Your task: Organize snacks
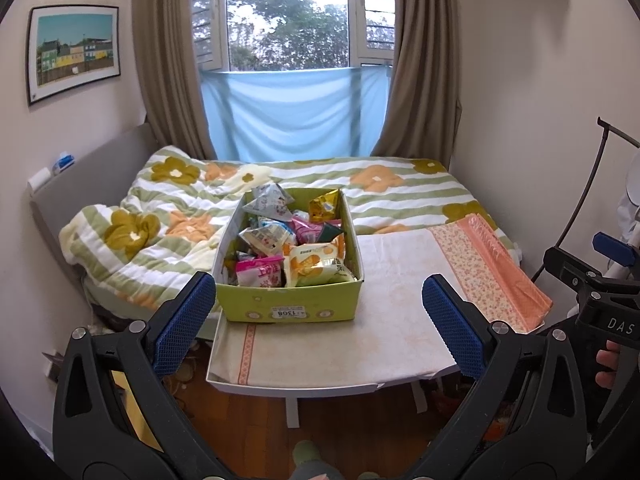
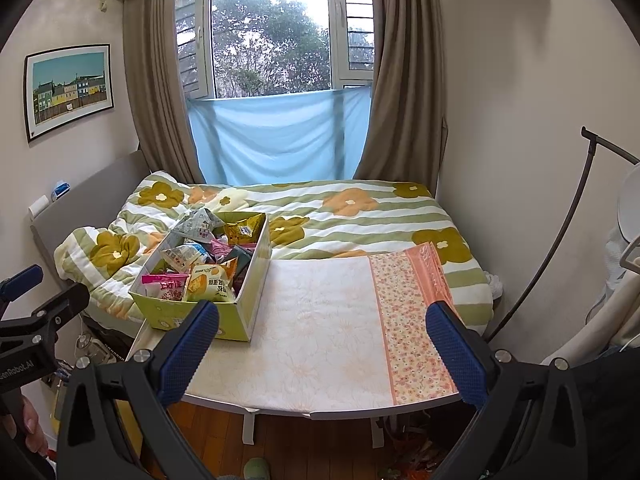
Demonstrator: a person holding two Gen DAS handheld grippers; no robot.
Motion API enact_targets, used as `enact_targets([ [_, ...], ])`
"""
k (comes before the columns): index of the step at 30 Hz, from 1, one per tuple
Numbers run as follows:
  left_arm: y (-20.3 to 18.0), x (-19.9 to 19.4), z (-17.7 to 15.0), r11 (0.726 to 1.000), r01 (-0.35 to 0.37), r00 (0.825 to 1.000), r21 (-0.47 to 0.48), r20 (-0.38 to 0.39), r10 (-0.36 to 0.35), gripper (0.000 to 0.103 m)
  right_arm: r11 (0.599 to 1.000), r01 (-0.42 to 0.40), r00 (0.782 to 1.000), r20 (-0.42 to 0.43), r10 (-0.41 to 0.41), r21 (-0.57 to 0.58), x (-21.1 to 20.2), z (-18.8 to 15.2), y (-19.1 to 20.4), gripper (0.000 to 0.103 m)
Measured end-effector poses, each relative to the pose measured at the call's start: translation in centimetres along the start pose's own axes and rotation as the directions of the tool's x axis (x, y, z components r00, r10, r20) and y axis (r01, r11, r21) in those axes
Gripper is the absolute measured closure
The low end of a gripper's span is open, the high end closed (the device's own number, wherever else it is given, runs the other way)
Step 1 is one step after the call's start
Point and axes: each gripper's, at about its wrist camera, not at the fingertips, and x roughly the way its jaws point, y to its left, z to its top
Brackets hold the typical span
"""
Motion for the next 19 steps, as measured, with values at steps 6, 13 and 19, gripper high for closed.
enact_targets([
  [6,0.2,-0.1,-0.1,1.000,-0.016,1.000,0.010,0.012,0.016,0.000,1.000,0.000,1.000,-0.001,0.000,0.001,0.0,0.0,0.1,0.000],
  [13,0.7,0.0,-0.3,0.999,-0.030,0.999,0.012,0.020,0.030,0.000,1.000,0.003,1.000,-0.011,-0.003,-0.010,0.4,-0.3,0.8,0.000],
  [19,1.7,1.2,-0.4,0.999,-0.043,0.999,0.006,0.019,0.043,0.000,1.000,0.005,1.000,-0.023,-0.006,-0.020,1.5,-0.2,2.1,0.000],
])
